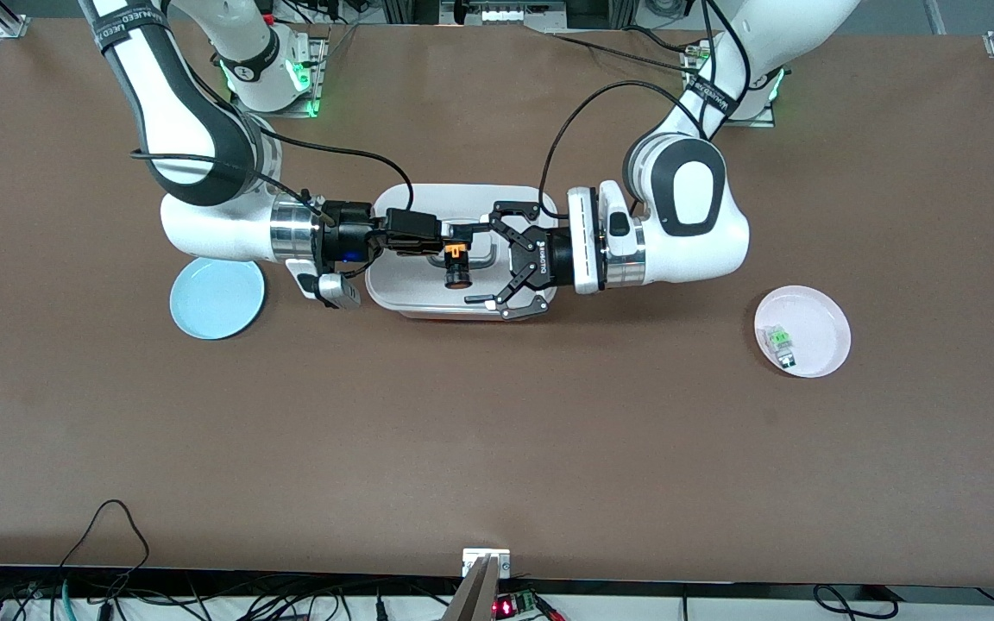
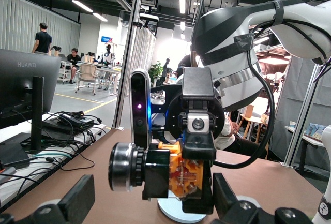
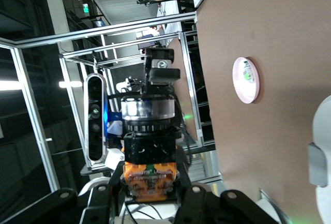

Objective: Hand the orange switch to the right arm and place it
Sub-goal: 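Carry the switch with the right gripper while the left gripper withdraws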

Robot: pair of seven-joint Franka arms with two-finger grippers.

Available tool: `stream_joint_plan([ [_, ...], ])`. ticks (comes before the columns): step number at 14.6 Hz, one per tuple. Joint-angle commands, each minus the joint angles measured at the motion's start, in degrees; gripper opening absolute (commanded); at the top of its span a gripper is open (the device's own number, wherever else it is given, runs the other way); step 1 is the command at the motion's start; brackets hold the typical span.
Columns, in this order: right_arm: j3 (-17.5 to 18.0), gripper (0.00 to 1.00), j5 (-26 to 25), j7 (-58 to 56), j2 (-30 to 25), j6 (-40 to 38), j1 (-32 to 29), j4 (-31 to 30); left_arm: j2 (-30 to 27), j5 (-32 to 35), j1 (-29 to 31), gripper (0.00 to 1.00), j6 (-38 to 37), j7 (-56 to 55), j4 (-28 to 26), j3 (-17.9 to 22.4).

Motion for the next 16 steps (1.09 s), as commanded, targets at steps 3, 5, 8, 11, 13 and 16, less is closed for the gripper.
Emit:
stream_joint_plan([
  [3,-0.11,0.0,-10.42,1.02,-3.14,0.27,-2.85,-0.29,-4.01,13.96,4.51,1.0,-4.75,-13.93,-1.37,0.28],
  [5,-0.11,0.0,-17.61,2.6,-3.94,0.44,-4.17,-0.38,-4.19,19.94,6.71,1.0,-8.0,-19.38,-1.11,0.11],
  [8,-0.29,0.0,-33.24,5.68,-4.99,-0.17,-7.16,-0.38,-4.72,31.95,11.19,1.0,-17.4,-31.5,-0.75,0.37],
  [11,-2.39,0.0,-50.37,10.76,-5.61,-1.48,-7.69,-1.26,-5.69,45.06,13.66,1.0,-23.91,-39.34,-0.4,0.54],
  [13,-3.19,0.0,-66.01,14.72,-5.61,-3.85,-8.92,-1.26,-5.69,51.13,15.06,1.0,-26.38,-44.61,-0.14,0.72],
  [16,-6.34,0.0,-81.47,16.41,-5.52,-5.97,-9.36,-1.26,-5.6,67.44,15.42,1.0,-31.29,-58.63,2.93,0.63],
])
